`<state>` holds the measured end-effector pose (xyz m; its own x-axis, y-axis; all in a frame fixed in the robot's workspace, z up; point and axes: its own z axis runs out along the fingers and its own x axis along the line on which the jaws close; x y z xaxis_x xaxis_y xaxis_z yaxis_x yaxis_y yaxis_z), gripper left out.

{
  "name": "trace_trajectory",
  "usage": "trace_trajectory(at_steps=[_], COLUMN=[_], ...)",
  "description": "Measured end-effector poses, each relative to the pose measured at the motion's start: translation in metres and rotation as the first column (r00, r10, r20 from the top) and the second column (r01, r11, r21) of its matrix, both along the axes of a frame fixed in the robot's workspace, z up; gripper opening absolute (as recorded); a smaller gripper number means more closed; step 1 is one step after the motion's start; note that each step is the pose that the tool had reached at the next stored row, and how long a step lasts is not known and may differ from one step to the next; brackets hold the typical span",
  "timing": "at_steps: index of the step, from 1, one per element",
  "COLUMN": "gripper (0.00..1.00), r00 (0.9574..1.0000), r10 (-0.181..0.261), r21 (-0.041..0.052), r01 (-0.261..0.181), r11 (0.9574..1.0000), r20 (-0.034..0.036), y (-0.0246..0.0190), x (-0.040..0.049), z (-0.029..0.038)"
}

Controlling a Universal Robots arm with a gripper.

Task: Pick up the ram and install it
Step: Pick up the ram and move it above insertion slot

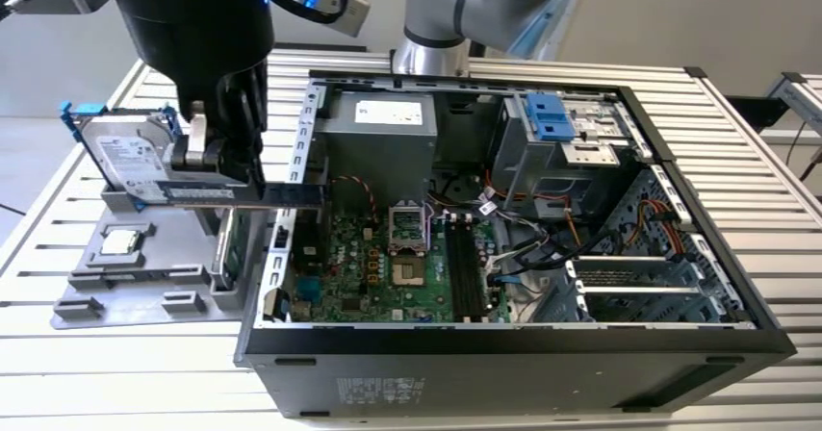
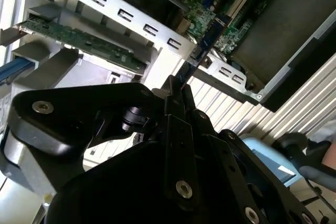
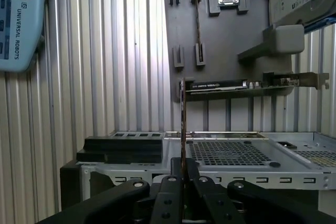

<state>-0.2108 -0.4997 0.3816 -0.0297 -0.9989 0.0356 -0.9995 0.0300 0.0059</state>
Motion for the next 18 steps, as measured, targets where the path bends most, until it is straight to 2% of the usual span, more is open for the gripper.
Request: trace_trajectory(at_steps=[18], gripper=[0.00], r00=[1.0000], r10=[0.000], r21=[0.0000], r01=[0.000], r11=[1.0000], r20=[0.0000], y=[0.0000], x=[0.0253], z=[0.0000])
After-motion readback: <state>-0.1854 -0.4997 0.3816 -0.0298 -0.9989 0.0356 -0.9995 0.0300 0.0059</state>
